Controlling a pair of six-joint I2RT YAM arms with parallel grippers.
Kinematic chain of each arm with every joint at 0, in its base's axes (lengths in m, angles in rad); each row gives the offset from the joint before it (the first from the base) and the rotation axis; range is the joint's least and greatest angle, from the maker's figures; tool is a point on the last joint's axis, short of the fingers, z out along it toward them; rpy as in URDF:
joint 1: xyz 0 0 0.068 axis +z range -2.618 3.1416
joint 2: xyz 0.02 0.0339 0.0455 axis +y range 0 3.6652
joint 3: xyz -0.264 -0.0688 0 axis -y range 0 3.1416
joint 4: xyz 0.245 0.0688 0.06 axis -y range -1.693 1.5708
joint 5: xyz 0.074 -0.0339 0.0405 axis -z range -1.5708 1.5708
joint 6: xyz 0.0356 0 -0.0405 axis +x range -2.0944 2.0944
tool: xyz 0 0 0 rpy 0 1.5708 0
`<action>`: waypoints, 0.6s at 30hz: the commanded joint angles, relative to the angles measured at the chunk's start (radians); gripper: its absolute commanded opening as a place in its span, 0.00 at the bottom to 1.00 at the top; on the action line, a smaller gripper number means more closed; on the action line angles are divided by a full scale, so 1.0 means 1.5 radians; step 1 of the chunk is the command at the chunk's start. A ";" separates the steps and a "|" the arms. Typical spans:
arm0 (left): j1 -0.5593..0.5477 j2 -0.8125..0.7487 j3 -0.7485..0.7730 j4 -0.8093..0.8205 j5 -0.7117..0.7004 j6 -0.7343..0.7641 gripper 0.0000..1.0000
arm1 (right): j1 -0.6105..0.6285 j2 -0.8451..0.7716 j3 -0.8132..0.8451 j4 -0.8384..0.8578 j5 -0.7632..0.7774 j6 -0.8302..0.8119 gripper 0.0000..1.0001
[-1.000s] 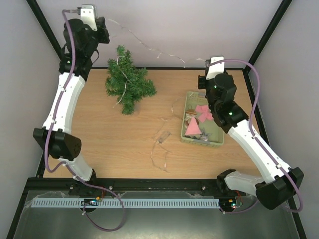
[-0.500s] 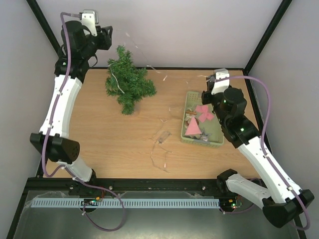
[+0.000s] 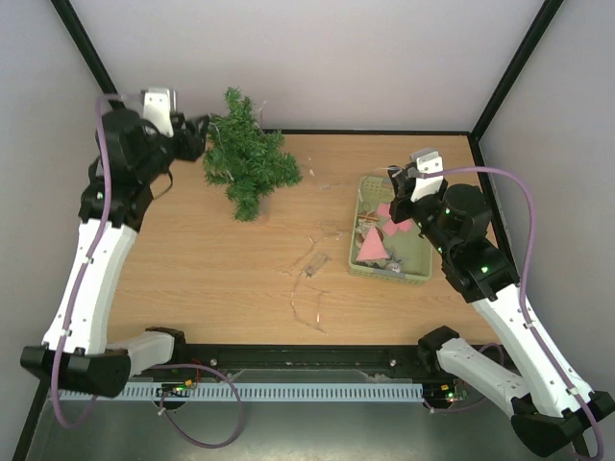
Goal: Decorate the small christmas tree
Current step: Wrap the decoration item around the Christmas tree.
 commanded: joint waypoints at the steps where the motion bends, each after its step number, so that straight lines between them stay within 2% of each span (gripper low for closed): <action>1: 0.000 -0.090 -0.132 0.000 0.026 -0.014 0.55 | -0.002 -0.011 0.026 -0.019 0.007 0.006 0.02; 9: -0.006 -0.150 -0.205 -0.053 0.084 -0.037 0.54 | -0.002 0.012 0.125 -0.015 0.044 0.003 0.02; 18: -0.023 -0.203 -0.261 0.015 0.129 -0.012 0.53 | -0.002 -0.028 0.203 -0.049 0.009 -0.010 0.02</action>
